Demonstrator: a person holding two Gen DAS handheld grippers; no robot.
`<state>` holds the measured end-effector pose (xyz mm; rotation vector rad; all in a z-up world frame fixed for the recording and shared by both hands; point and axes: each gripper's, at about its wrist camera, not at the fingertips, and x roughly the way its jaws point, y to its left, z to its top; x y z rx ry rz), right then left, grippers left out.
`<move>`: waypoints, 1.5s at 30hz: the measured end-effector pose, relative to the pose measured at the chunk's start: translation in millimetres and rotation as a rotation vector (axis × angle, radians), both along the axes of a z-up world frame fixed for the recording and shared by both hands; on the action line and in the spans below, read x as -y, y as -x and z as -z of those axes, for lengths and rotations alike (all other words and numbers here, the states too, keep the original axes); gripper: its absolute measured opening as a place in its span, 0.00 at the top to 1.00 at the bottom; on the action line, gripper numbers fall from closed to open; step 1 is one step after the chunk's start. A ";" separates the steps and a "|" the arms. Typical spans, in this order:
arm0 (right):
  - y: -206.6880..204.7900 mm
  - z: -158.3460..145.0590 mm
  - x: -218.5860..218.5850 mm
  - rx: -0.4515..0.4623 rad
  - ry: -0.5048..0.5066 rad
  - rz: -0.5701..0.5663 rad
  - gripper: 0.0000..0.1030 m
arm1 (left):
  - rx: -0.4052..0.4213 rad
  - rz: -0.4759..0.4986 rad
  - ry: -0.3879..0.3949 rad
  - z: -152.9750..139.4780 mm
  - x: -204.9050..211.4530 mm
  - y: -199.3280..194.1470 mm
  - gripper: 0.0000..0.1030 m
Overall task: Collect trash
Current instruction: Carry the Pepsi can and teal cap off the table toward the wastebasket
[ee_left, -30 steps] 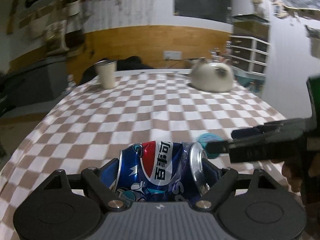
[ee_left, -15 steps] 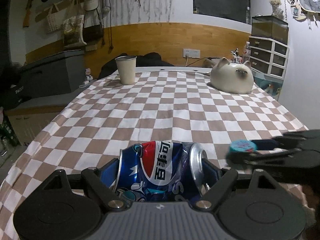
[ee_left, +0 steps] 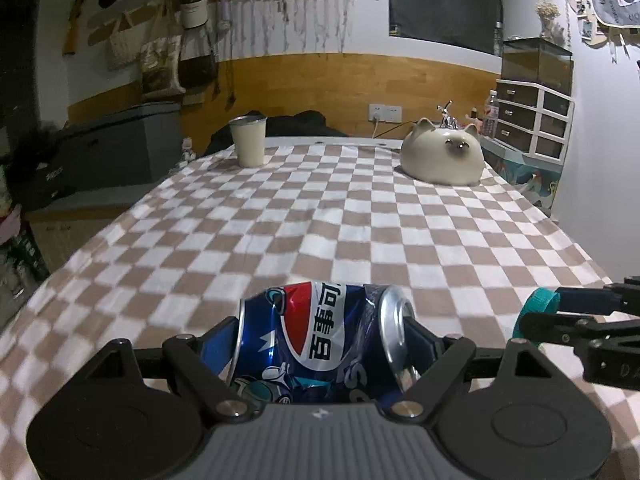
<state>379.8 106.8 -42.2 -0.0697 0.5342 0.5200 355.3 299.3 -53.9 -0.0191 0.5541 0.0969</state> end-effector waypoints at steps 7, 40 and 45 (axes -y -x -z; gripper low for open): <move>30.8 -0.5 28.3 -0.010 -0.032 0.007 0.53 | -0.025 -0.033 -0.001 5.9 30.4 38.1 0.17; 71.0 34.1 98.6 -0.066 0.039 -0.026 0.43 | 0.026 -0.092 -0.032 -14.7 127.8 137.6 0.17; 65.9 33.9 97.3 -0.071 0.037 -0.031 0.52 | 0.025 -0.094 -0.034 -16.1 130.8 138.0 0.17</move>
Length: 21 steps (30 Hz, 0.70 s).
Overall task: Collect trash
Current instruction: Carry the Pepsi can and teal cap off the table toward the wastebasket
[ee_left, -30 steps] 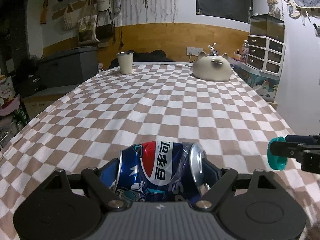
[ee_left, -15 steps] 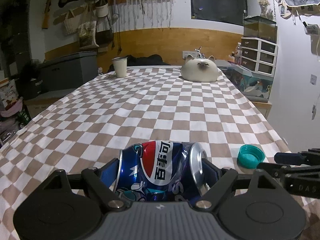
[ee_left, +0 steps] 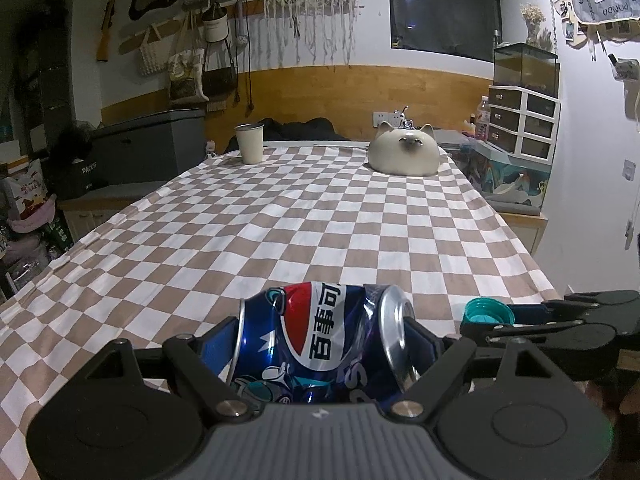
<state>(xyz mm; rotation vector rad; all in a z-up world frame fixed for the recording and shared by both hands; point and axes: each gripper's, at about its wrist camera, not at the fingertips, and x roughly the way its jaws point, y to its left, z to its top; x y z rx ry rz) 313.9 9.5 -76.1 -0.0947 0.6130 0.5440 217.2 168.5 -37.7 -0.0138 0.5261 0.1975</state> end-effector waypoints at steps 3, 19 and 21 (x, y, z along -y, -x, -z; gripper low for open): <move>7.2 -2.4 6.0 0.016 -0.007 -0.003 0.52 | 0.000 -0.003 -0.001 -0.2 1.0 0.7 0.17; 51.5 -43.8 88.9 0.109 -0.075 0.055 0.52 | -0.005 0.008 -0.017 2.3 46.8 -3.1 0.17; 56.6 -47.0 100.7 0.118 -0.078 0.066 0.52 | 0.001 0.022 -0.017 0.4 57.6 -3.0 0.17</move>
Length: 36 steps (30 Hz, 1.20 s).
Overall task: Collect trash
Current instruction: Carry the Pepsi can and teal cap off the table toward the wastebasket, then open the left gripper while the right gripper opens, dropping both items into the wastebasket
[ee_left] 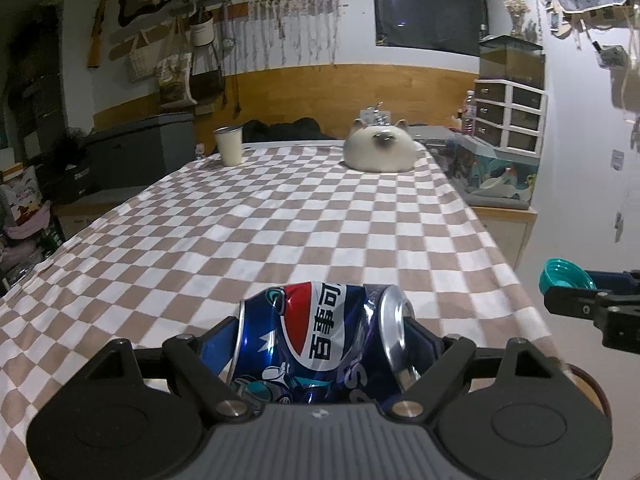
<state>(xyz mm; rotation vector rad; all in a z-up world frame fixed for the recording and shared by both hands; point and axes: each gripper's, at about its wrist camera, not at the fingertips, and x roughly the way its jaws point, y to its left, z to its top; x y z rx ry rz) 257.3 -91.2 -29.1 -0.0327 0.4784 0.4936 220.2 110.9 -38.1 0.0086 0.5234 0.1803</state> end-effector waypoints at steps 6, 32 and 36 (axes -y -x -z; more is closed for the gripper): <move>12.4 -3.7 35.4 0.019 0.002 0.049 0.52 | 0.020 0.047 0.008 -4.6 36.3 -0.5 0.17; 8.4 79.2 224.4 -0.156 -0.008 0.379 0.52 | -0.196 0.429 0.064 55.3 247.6 -77.4 0.17; -4.1 107.7 244.0 -0.232 -0.010 0.429 0.52 | -0.300 0.458 0.115 81.0 269.3 -108.8 0.17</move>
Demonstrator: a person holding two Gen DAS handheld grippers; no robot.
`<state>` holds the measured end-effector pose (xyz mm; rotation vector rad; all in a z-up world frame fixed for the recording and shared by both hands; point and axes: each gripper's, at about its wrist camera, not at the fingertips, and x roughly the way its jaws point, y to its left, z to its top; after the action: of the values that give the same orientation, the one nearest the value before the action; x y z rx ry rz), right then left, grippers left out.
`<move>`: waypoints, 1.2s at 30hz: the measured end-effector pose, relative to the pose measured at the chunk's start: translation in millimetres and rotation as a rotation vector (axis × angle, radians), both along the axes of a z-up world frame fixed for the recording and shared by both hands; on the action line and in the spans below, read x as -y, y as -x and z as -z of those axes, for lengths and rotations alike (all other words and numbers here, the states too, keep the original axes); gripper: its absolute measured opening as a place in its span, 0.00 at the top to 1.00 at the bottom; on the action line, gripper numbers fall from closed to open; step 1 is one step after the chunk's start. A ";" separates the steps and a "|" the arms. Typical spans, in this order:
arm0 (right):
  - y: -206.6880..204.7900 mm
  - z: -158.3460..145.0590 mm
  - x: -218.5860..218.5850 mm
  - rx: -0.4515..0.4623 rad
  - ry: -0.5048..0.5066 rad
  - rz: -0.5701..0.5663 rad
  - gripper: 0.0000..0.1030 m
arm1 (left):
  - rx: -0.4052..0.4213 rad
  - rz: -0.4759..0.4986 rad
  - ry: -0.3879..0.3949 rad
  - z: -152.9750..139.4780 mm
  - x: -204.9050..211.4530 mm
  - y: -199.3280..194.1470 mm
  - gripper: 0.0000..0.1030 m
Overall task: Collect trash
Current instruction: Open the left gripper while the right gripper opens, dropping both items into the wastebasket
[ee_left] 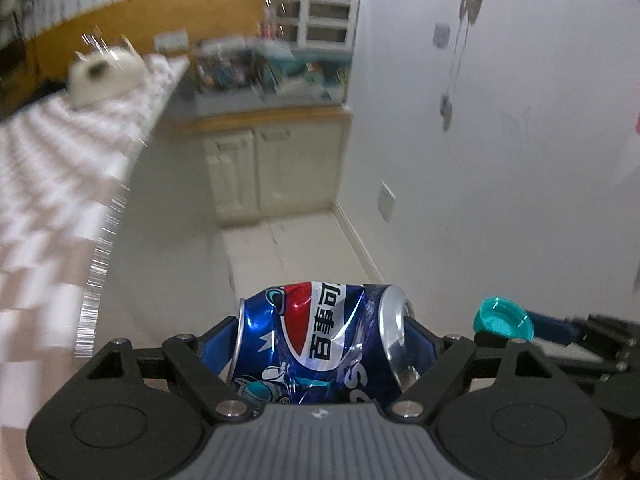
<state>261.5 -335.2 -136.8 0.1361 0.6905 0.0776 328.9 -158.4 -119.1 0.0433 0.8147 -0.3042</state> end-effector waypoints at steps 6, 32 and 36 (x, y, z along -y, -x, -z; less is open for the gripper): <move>-21.0 40.2 16.6 -0.114 -0.019 0.040 0.52 | -0.167 0.002 0.078 44.2 9.6 -41.8 0.17; -90.2 117.0 -10.8 -0.245 -0.077 -0.042 0.18 | -0.364 -0.168 0.000 106.5 -12.5 -88.8 0.00; -84.5 117.9 -7.1 -0.267 -0.060 -0.042 0.18 | -0.363 -0.156 -0.025 111.0 -10.2 -85.5 0.00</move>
<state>345.9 -328.2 -254.7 0.1915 0.9580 0.1223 414.4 -148.2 -230.2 -0.0536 1.1760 -0.1549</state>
